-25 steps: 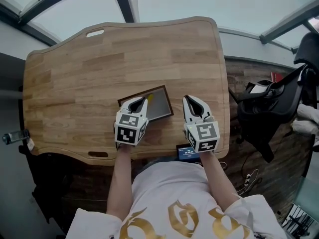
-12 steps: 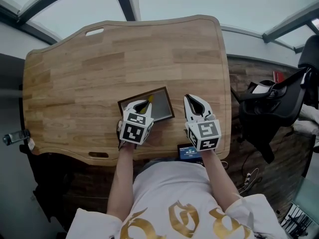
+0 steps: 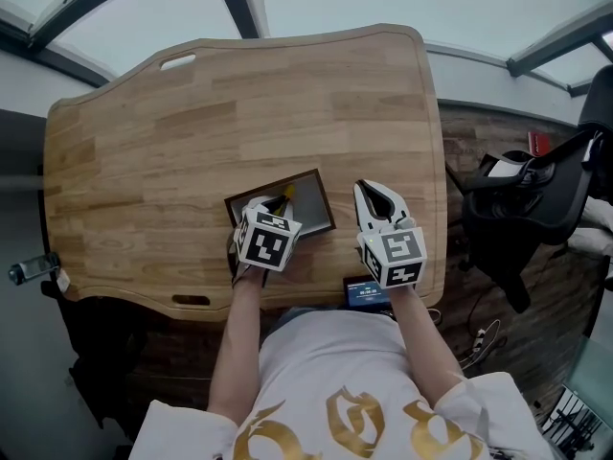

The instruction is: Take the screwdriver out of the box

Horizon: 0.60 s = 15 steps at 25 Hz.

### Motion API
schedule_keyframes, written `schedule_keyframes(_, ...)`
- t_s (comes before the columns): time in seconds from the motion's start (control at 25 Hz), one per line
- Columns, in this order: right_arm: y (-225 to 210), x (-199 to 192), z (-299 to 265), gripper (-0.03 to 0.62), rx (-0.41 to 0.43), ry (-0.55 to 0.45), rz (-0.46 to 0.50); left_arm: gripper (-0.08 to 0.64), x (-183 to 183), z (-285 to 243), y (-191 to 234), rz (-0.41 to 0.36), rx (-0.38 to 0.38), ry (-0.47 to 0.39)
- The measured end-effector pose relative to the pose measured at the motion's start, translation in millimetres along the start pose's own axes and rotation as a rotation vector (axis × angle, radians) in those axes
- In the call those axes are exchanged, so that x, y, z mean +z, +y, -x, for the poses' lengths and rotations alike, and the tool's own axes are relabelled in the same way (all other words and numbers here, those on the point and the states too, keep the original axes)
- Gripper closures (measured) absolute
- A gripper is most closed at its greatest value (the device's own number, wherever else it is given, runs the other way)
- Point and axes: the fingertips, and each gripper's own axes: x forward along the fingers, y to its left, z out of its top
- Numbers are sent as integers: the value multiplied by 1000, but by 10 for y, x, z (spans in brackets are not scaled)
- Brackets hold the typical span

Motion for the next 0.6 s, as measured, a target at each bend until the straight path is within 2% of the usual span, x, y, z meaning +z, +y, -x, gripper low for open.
schedule_keyframes(0.32,-77,-50,-43,558,-4,17,2,538,-63,-90,-8,-13,6,62)
schedule_keyframes(0.44,-98,-54,-49,558,-3,18,2,450,-92,-139,-24,-21,4,92)
schedule_keyframes(0.6,-122,-75,-43,558,-4,23,-3,436,-130,-182,-29,-38,17,123)
